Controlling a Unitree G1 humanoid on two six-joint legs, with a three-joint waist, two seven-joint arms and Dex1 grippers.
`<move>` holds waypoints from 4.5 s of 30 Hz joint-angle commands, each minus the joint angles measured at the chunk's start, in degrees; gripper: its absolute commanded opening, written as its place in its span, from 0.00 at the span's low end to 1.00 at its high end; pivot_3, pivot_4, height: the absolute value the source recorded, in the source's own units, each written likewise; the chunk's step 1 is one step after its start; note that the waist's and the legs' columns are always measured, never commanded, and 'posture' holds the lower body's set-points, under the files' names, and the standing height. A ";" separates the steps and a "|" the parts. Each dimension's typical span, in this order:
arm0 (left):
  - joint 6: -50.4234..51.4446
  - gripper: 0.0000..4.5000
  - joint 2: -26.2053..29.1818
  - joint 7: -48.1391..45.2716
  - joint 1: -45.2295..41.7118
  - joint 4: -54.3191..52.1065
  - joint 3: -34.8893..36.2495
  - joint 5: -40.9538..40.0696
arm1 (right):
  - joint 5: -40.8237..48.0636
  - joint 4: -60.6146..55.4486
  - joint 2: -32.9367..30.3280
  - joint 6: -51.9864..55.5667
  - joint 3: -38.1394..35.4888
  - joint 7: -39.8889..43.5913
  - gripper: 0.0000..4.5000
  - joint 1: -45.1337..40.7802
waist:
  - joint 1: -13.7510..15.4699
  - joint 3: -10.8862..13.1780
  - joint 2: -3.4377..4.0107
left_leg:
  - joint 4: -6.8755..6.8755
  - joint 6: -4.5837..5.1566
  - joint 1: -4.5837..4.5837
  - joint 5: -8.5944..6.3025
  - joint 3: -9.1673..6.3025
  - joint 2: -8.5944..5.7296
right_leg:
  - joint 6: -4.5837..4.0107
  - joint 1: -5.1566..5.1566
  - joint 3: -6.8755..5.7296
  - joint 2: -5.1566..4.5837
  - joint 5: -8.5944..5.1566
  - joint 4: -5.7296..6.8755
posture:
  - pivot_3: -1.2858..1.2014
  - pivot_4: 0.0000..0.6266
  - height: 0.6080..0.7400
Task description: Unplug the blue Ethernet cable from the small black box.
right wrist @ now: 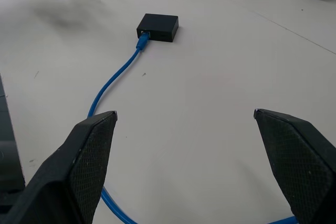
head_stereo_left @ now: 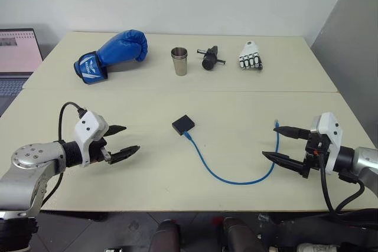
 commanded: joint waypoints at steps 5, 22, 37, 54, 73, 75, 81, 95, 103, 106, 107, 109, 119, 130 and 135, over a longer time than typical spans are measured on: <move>-1.38 0.98 0.85 -0.28 0.22 -2.30 2.22 -0.58 | 0.47 -0.41 -0.32 -0.83 -0.62 0.79 0.98 -1.13 | 0.01 0.00 0.00 | 0.00 0.00 0.00 0.00 0.00 0.00 | 0.00 0.00 0.01 0.00 0.00 0.00 | 0.52 0.24 1.00; -0.14 0.98 0.45 -3.70 1.80 -4.74 2.10 -4.56 | 0.34 -2.43 0.13 1.54 3.84 -1.30 0.98 -3.74 | 0.00 0.00 0.00 | 0.00 0.00 0.01 0.00 0.00 0.01 | 0.00 0.00 0.00 0.00 0.00 0.01 | 0.52 0.24 1.00; -3.60 0.98 4.90 -12.73 0.20 -1.53 -2.26 -2.35 | -21.11 8.83 22.83 1.60 34.20 -21.36 0.98 -21.48 | -0.09 0.02 0.01 | 0.02 0.00 -0.16 0.00 0.08 0.05 | -0.03 -0.33 0.10 0.09 0.00 0.19 | 0.52 0.24 1.00; -6.39 0.98 3.78 -12.93 -2.13 -0.37 -4.65 -0.33 | -36.31 31.54 42.10 -4.52 43.62 -28.23 0.85 -28.98 | -0.22 0.00 -0.02 | 0.02 0.00 -0.11 0.00 0.14 0.11 | -0.37 -0.49 0.07 0.17 0.13 0.47 | 0.52 0.24 1.00; 10.13 0.98 -0.58 -7.83 -4.36 1.24 -2.83 -9.79 | -43.95 28.55 34.33 -14.89 44.34 -24.03 0.02 -28.66 | 0.03 0.00 -0.03 | 0.04 0.00 -0.15 0.00 0.10 0.06 | -0.36 -0.46 0.04 0.13 0.13 0.44 | 0.52 0.24 1.00; 14.91 0.98 -1.81 -7.14 -6.06 1.90 -1.98 -13.61 | -45.99 27.74 31.25 -20.60 44.76 -22.51 0.02 -28.86 | -0.09 0.00 -0.03 | 0.05 0.00 -0.15 0.00 0.10 0.05 | -0.36 -0.47 0.02 0.13 0.13 0.44 | 0.52 0.24 1.00; 28.99 0.98 -6.66 -2.54 -11.51 3.70 0.89 -25.00 | -52.45 28.96 22.67 -43.75 44.45 -20.20 0.02 -31.38 | -0.41 0.00 -0.04 | 0.04 0.00 -0.15 0.00 0.09 0.08 | -0.35 -0.48 0.00 0.17 0.13 0.46 | 0.52 0.24 1.00; 38.81 0.98 -12.57 3.37 -18.00 5.04 0.80 -32.42 | -57.55 31.68 20.98 -64.30 43.51 -17.87 0.02 -35.09 | -0.31 0.01 -0.06 | 0.10 -0.04 -0.14 0.03 -0.02 0.07 | -0.39 -0.39 0.06 0.13 0.15 0.50 | 0.52 0.24 1.00; 38.59 0.94 -11.80 2.01 -18.84 5.64 -1.24 -31.43 | -59.65 32.81 21.70 -63.75 42.81 -16.92 0.02 -35.55 | -0.23 0.01 -0.06 | 0.10 -0.07 -0.13 0.05 -0.01 0.06 | -0.39 -0.39 0.07 0.12 0.15 0.50 | 0.52 0.24 1.00; 38.02 0.84 -11.70 1.28 -18.85 5.66 -1.91 -31.02 | -59.94 32.48 22.12 -63.39 42.55 -16.89 0.02 -35.41 | -0.15 0.01 -0.06 | 0.10 -0.08 -0.13 0.05 -0.01 0.04 | -0.39 -0.38 0.07 0.10 0.15 0.50 | 0.52 0.24 1.00; 37.87 0.78 -11.61 0.90 -18.94 5.77 -2.33 -30.85 | -60.05 32.50 22.24 -63.42 42.50 -16.89 0.02 -35.43 | -0.15 0.01 -0.06 | 0.10 -0.08 -0.13 0.05 -0.01 0.04 | -0.39 -0.38 0.08 0.10 0.15 0.50 | 0.52 0.24 1.00; 37.52 0.71 -11.42 0.14 -19.07 5.90 -3.08 -30.47 | -60.13 32.48 22.49 -63.46 42.38 -16.77 0.02 -35.37 | -0.14 0.01 -0.06 | 0.10 -0.08 -0.13 0.05 -0.01 0.04 | -0.39 -0.38 0.07 0.09 0.16 0.50 | 0.52 0.24 1.00; 35.74 0.26 -11.63 -1.48 -20.35 7.69 -4.79 -28.29 | -59.51 31.97 23.13 -65.04 42.28 -16.41 0.02 -34.77 | -0.13 0.01 -0.06 | 0.10 -0.08 -0.13 0.05 -0.02 0.03 | -0.39 -0.38 0.07 0.09 0.16 0.50 | 0.52 0.24 1.00; 35.03 0.17 -11.97 -2.16 -20.58 8.22 -5.19 -27.31 | -57.11 31.27 23.26 -64.57 41.99 -13.74 0.09 -33.98 | -0.13 0.01 -0.06 | 0.10 -0.08 -0.13 0.05 -0.02 0.03 | -0.40 -0.38 0.06 0.09 0.16 0.50 | 0.52 0.24 1.00; 34.94 0.17 -11.80 -2.89 -20.84 8.39 -5.58 -26.91 | -56.50 30.45 21.62 -63.93 41.76 -10.61 0.37 -33.59 | -0.14 0.01 -0.06 | 0.10 -0.08 -0.13 0.05 -0.02 0.03 | -0.39 -0.38 0.06 0.09 0.15 0.51 | 0.52 0.24 1.00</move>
